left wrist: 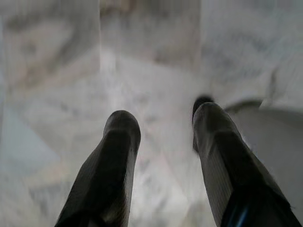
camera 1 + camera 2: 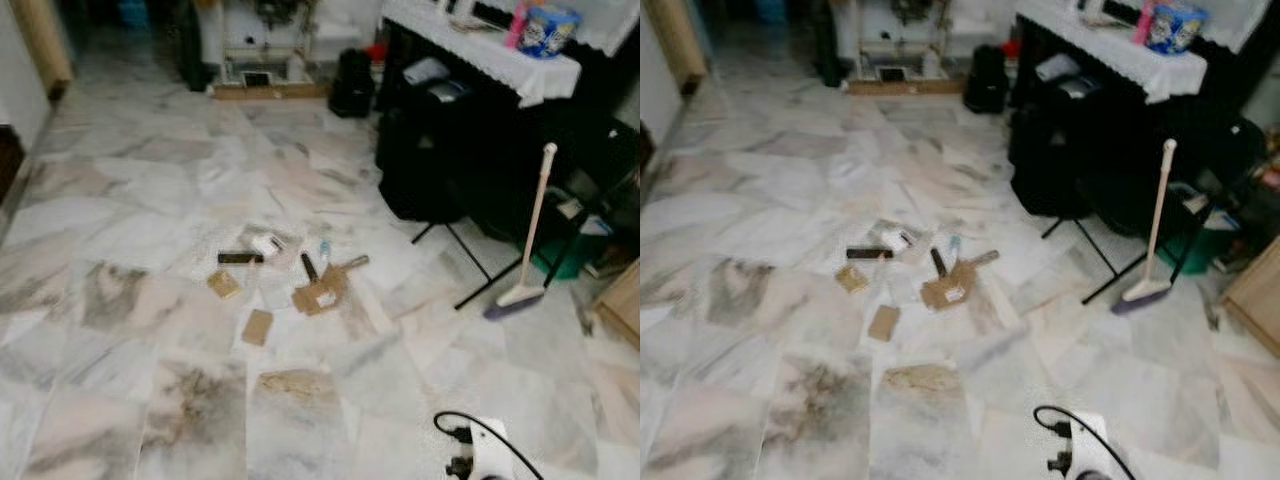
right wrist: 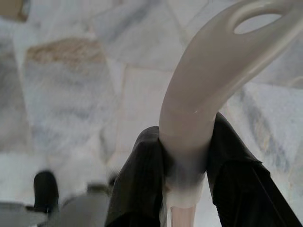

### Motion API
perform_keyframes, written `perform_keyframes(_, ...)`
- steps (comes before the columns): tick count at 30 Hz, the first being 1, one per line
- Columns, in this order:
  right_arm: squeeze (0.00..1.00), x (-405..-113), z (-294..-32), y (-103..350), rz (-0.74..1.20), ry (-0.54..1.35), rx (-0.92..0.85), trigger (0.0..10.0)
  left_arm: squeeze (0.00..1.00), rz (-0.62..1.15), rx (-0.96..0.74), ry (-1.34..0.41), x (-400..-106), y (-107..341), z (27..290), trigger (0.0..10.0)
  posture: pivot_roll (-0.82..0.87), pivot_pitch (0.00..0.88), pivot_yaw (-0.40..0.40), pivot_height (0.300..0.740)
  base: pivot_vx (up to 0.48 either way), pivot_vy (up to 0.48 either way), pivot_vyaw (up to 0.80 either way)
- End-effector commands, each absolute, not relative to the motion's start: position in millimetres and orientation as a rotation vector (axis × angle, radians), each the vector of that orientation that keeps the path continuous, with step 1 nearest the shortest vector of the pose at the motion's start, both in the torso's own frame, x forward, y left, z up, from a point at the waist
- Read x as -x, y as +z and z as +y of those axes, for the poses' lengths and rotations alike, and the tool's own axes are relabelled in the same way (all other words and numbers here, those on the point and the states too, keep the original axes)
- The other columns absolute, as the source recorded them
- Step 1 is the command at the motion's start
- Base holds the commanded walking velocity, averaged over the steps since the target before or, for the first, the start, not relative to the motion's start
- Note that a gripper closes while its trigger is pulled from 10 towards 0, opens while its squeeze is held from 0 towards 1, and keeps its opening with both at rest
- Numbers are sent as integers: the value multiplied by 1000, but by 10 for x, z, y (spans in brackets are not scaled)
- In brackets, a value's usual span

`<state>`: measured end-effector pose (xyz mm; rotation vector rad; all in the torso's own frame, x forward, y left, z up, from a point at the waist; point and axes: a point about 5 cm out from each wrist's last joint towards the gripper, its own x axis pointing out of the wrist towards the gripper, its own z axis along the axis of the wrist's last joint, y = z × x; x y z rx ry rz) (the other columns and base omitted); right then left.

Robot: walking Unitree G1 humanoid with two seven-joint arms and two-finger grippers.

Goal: Sweep floor

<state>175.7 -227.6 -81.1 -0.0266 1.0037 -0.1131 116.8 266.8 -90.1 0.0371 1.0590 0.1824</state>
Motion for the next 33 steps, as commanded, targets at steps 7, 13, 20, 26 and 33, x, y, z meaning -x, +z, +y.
perform_keyframes(7,0,-2391,-2038,-463,731,24,-159,10000,0,673,82,189,-1724,-689,2298,10000,35,97,-41,740,480,0,0)
perform_keyframes(13,0,-2382,-2034,-470,732,18,-163,10000,0,676,83,180,-1748,-687,2287,10000,34,86,-38,740,480,0,0)
perform_keyframes(20,0,-2386,-2022,-470,731,13,-170,10000,0,683,81,170,-1764,-690,2267,10000,33,83,-32,740,464,0,0)
perform_keyframes(26,0,-2405,-2013,-460,727,11,-176,10000,0,685,73,174,-1771,-685,2290,10000,26,113,-29,740,344,0,0)
perform_keyframes(33,0,-2424,-2008,-449,724,1,-183,10000,0,683,82,191,-1777,-680,2311,10000,22,143,-27,740,0,0,0)
